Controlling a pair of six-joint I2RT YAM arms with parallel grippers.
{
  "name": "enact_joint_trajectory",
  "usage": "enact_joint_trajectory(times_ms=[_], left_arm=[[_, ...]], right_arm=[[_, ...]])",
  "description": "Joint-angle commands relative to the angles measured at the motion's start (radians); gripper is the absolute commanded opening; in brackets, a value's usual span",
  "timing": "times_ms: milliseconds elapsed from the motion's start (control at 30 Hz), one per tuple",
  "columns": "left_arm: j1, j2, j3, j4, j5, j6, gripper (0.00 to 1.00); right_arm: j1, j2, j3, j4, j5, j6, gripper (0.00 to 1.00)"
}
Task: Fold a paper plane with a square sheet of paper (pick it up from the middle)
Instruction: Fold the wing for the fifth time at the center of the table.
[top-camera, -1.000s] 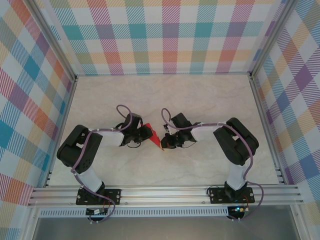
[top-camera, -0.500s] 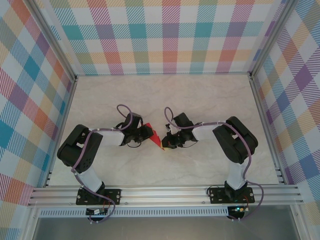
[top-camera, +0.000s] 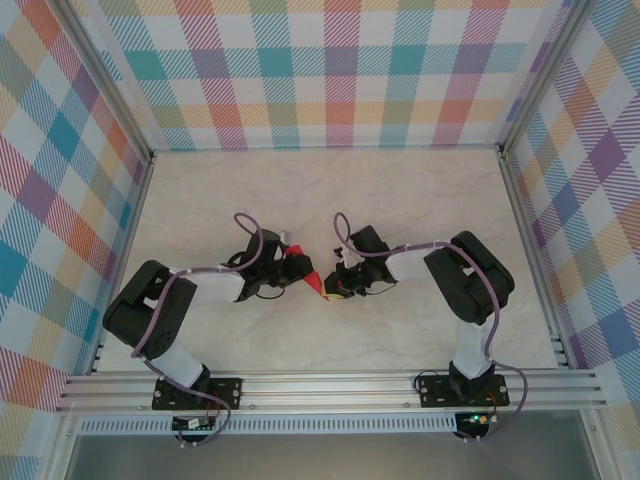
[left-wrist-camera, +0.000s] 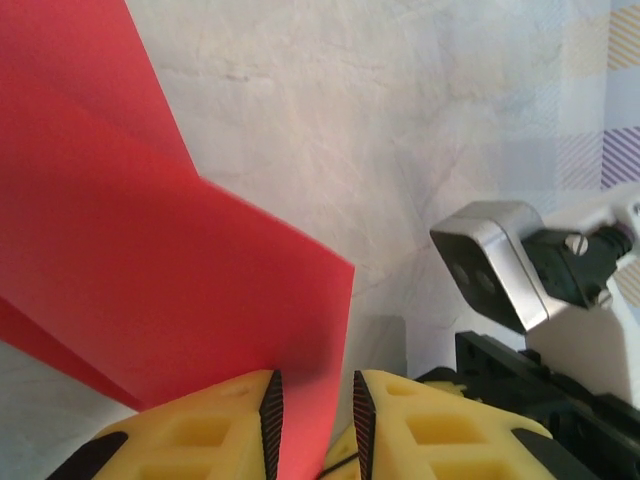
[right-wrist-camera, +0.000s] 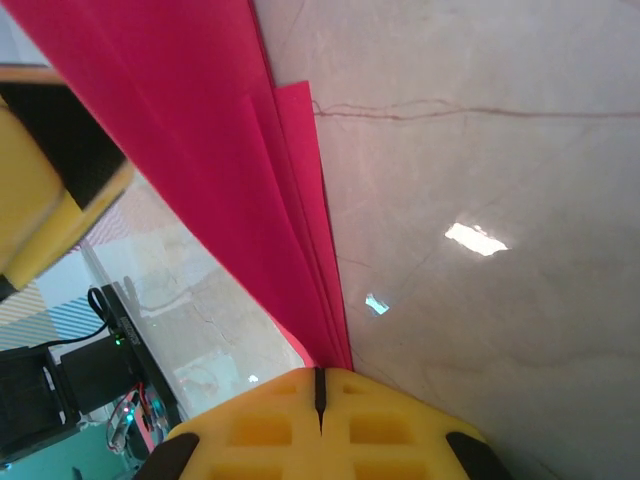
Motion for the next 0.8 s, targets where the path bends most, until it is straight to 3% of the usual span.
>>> enact_joint_trajectory(times_ms=[0,333,600,767], left_arm=[[-0.022,-0.003,-0.022,0.059,0.024,-0.002,0.27],[-0.039,0.039,-0.064,0.115,0.032,-0.007,0.22],[-0.041,0.058,-0.060,0.092,-0.035,-0.020,0.19],[-0.041,0.070,-0.034,0.034,-0.091,-0.041,0.16]], right_arm=[[-0.014,0.030,-0.017,0.026,-0.025,0.029,0.00],[-0.026,0.042,-0.017,0.027,-0.041,0.040,0.00],[-0.029,0.046,-0.009,0.014,-0.046,0.024,0.00],[-0.028,0.032,0.000,-0.001,-0.047,0.005,0.08]])
